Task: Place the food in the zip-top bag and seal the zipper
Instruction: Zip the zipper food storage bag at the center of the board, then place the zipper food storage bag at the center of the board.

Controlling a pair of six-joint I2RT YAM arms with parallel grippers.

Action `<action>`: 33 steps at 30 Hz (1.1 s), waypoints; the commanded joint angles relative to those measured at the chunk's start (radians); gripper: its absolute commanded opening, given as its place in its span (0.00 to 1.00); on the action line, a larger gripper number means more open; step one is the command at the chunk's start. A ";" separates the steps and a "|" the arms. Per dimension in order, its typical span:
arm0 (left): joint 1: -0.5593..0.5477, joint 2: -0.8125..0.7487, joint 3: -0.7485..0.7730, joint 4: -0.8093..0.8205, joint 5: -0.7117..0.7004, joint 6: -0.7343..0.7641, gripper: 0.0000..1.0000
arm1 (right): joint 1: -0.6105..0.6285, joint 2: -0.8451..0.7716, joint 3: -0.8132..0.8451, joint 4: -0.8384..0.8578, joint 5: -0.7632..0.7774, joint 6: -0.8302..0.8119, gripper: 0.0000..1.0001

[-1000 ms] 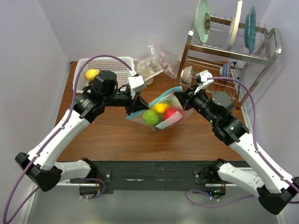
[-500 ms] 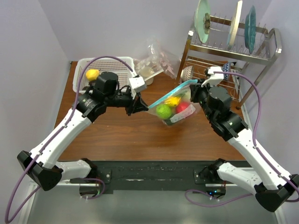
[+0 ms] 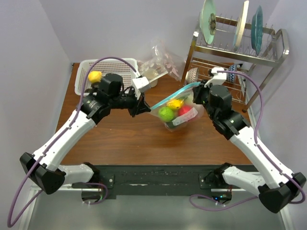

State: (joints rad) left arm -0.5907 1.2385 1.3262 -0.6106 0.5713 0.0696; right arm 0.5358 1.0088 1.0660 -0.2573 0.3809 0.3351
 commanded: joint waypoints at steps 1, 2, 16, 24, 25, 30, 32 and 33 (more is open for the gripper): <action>0.038 0.018 -0.021 -0.064 -0.135 -0.104 0.00 | -0.045 0.057 0.019 0.127 -0.020 0.031 0.00; 0.051 0.024 -0.024 -0.048 -0.167 -0.117 0.00 | -0.043 0.066 0.018 0.144 -0.046 0.036 0.00; 0.265 0.027 -0.012 -0.055 -0.456 -0.186 0.00 | -0.030 0.430 0.157 0.317 -0.402 0.157 0.00; 0.387 0.105 0.030 -0.023 -0.505 -0.162 0.00 | 0.007 0.616 0.279 0.397 -0.450 0.170 0.00; 0.396 0.134 0.053 -0.012 -0.505 -0.160 0.00 | 0.013 0.631 0.291 0.401 -0.451 0.168 0.08; 0.414 0.174 0.096 0.014 -0.518 -0.159 1.00 | 0.015 0.686 0.399 0.307 -0.456 0.144 0.70; 0.414 0.139 0.090 0.034 -0.505 -0.162 1.00 | 0.015 0.663 0.397 0.287 -0.445 0.125 0.72; 0.414 0.124 0.087 0.040 -0.501 -0.165 1.00 | 0.013 0.619 0.382 0.268 -0.439 0.102 0.73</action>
State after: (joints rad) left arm -0.1768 1.4277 1.3689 -0.6407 0.0662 -0.0937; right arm 0.5495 1.7218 1.4063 0.0383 -0.0704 0.4900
